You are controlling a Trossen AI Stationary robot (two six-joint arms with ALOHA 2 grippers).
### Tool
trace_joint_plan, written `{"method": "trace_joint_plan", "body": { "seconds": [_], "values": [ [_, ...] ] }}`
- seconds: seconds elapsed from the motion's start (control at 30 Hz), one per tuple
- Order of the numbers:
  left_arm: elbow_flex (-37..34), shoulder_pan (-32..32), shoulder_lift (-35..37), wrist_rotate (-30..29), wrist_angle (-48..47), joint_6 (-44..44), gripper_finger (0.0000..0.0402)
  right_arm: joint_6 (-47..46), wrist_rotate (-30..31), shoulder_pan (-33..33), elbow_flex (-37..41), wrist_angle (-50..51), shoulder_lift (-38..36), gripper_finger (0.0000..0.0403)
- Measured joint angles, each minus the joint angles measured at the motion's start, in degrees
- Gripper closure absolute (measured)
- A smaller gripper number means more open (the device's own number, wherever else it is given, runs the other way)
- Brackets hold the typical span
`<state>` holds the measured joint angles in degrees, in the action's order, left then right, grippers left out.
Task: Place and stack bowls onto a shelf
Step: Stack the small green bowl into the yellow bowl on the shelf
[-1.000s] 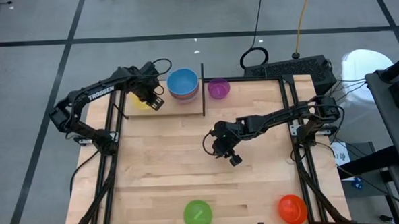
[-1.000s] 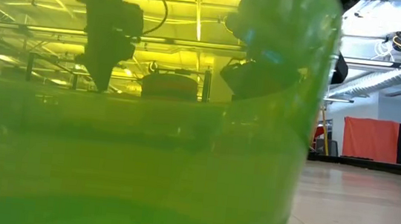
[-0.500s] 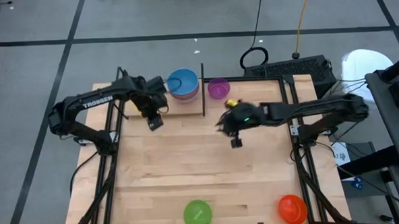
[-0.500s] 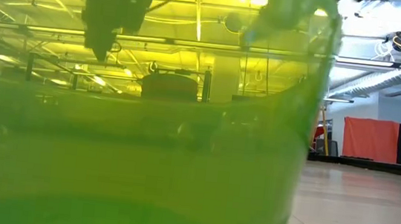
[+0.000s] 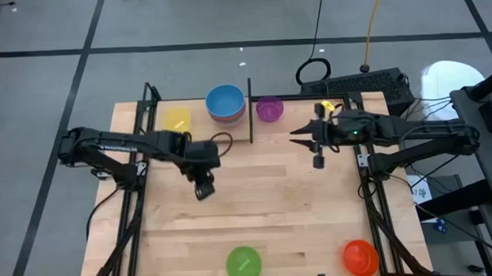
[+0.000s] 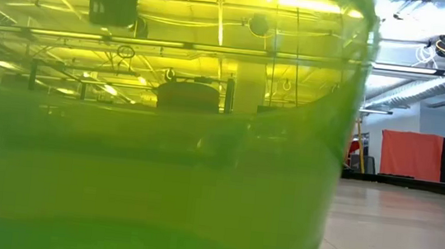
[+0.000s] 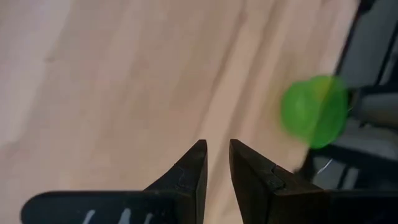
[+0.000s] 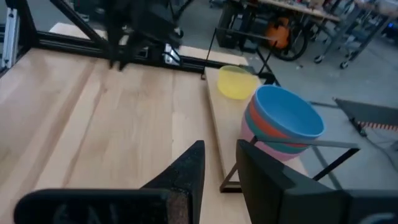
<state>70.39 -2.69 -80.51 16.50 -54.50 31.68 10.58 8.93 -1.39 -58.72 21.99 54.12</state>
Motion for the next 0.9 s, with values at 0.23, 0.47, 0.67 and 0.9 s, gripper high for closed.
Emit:
{"method": "trace_joint_plan", "body": {
  "seconds": [0.23,0.47,0.67,0.9],
  "values": [
    [0.0,-12.89,-0.88,-12.84,14.21,19.57,0.033,6.9,-0.07,-0.02,0.0,4.0,-4.03,0.0316],
    [-0.02,-24.3,-5.32,-22.3,19.39,37.69,0.033,11.22,-0.13,-0.02,0.0,8.21,-7.01,0.0316],
    [-0.04,-30.32,-11.2,-24.06,22.12,45.06,0.033,11.36,-0.15,-0.02,0.0,9.38,-9.73,0.0316],
    [-0.04,-31.74,-17.08,-23.54,29.78,49.87,0.033,10.13,-0.15,-0.02,0.0,9.59,-11.64,0.0316]
  ]
}}
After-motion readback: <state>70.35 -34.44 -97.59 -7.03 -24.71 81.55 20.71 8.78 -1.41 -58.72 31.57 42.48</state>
